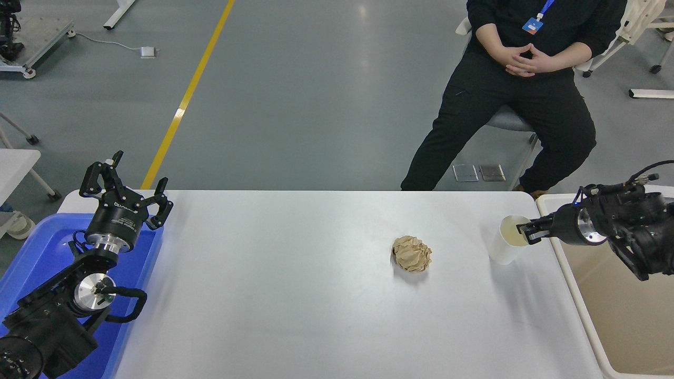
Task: Clean the table surface
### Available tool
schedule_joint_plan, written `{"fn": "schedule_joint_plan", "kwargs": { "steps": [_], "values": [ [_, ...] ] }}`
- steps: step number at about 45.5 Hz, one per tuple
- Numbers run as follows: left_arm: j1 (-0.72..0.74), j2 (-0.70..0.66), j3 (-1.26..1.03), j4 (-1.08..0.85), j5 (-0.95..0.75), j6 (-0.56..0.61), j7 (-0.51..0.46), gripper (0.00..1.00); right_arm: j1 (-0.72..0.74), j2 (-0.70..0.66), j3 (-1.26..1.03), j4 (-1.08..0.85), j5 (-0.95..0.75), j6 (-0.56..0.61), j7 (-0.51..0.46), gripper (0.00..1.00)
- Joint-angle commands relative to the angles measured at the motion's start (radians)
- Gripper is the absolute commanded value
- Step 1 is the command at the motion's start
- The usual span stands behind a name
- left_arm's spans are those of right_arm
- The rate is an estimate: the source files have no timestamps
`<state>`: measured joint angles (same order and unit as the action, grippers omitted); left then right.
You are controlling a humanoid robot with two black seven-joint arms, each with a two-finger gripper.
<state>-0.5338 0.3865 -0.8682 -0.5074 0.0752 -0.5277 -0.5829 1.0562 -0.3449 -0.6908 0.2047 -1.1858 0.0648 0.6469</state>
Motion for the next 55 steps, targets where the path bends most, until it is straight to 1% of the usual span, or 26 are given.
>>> {"fn": "schedule_joint_plan", "kwargs": {
  "steps": [1, 11, 25, 34, 43, 48, 55],
  "values": [
    [0.0, 0.0, 0.0, 0.0, 0.0, 0.0, 0.0, 1.0, -0.002, 0.006, -0.003, -0.005, -0.006, 0.001, 0.01, 0.0],
    [0.0, 0.0, 0.0, 0.0, 0.0, 0.0, 0.0, 1.0, -0.001, 0.006, -0.047, -0.008, -0.003, 0.003, 0.017, 0.0],
    [0.0, 0.0, 0.0, 0.0, 0.0, 0.0, 0.0, 1.0, 0.001, 0.004, -0.035, -0.008, 0.006, 0.004, 0.025, 0.0],
    [0.0, 0.0, 0.0, 0.001, 0.0, 0.0, 0.0, 1.0, 0.013, 0.001, -0.033, -0.008, 0.058, 0.007, 0.053, 0.0],
    [0.0, 0.0, 0.0, 0.0, 0.0, 0.0, 0.0, 1.0, 0.044, -0.012, -0.036, -0.007, 0.061, 0.021, 0.114, 0.0],
    [0.0, 0.0, 0.0, 0.001, 0.0, 0.0, 0.0, 1.0, 0.073, -0.046, -0.036, 0.001, 0.063, 0.043, 0.148, 0.0],
    [0.0, 0.0, 0.0, 0.001, 0.0, 0.0, 0.0, 1.0, 0.114, -0.081, -0.035, -0.002, 0.064, 0.072, 0.226, 0.0]
  ]
}}
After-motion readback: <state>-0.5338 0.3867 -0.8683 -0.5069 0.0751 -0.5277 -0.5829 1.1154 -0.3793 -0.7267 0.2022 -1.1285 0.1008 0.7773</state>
